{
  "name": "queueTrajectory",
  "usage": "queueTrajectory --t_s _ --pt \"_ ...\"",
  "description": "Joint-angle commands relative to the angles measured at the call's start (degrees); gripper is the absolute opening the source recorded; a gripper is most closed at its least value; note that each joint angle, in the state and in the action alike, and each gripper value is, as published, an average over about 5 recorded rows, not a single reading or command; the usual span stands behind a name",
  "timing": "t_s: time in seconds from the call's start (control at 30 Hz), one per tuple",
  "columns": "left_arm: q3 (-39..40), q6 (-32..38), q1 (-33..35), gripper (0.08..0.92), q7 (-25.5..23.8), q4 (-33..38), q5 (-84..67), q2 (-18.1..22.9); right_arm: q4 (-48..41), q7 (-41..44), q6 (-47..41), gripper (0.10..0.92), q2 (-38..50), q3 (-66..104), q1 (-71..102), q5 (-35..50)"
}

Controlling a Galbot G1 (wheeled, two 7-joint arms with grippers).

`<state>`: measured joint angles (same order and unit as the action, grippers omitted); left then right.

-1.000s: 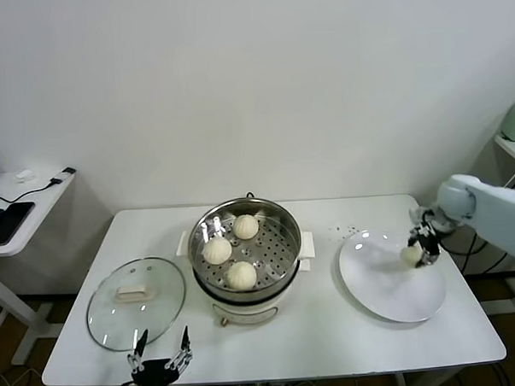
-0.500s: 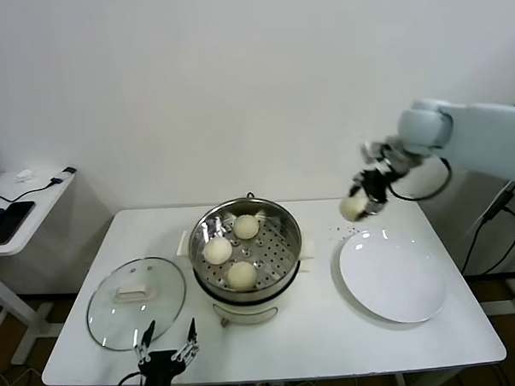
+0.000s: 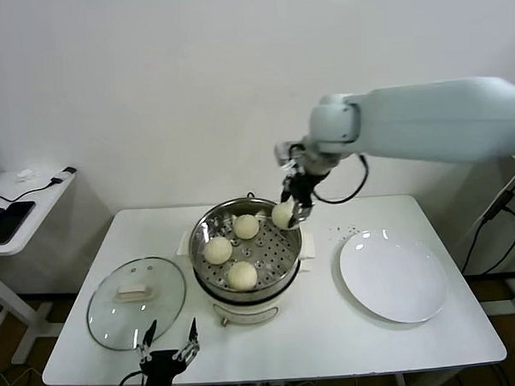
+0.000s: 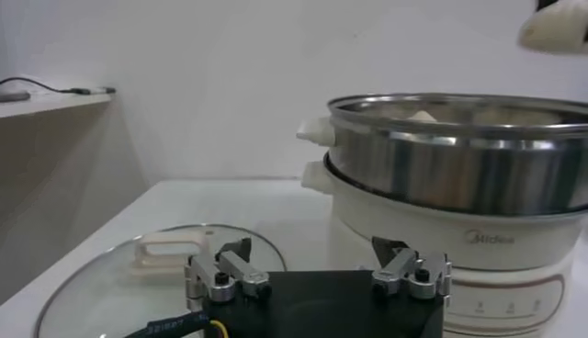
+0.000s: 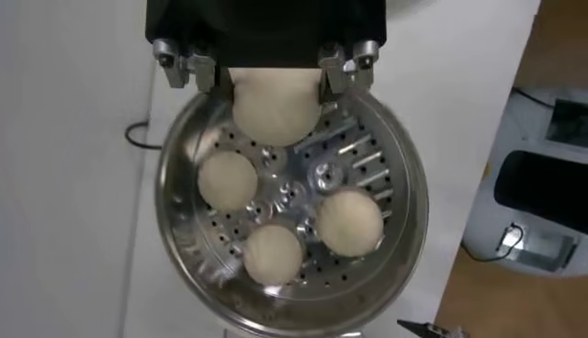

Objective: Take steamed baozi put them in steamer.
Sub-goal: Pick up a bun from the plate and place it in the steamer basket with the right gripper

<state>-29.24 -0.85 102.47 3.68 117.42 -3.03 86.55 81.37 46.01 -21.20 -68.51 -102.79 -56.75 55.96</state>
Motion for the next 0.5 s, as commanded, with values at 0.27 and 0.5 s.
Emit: queueTrajectory --t_s 0.27,0.5 --pt "0.0 -0.1 -1.2 0.823 -0.1 -1.7 -0.2 -0.6 -4.4 -6.8 -6.3 0.619 -7.1 2.2 13.3 -2.6" --pt "-0.1 -0.2 -1.6 0.823 -0.1 -2.0 -0.4 -0.6 -4.8 -7.1 -6.3 0.619 -6.3 2.3 14.2 -5.5"
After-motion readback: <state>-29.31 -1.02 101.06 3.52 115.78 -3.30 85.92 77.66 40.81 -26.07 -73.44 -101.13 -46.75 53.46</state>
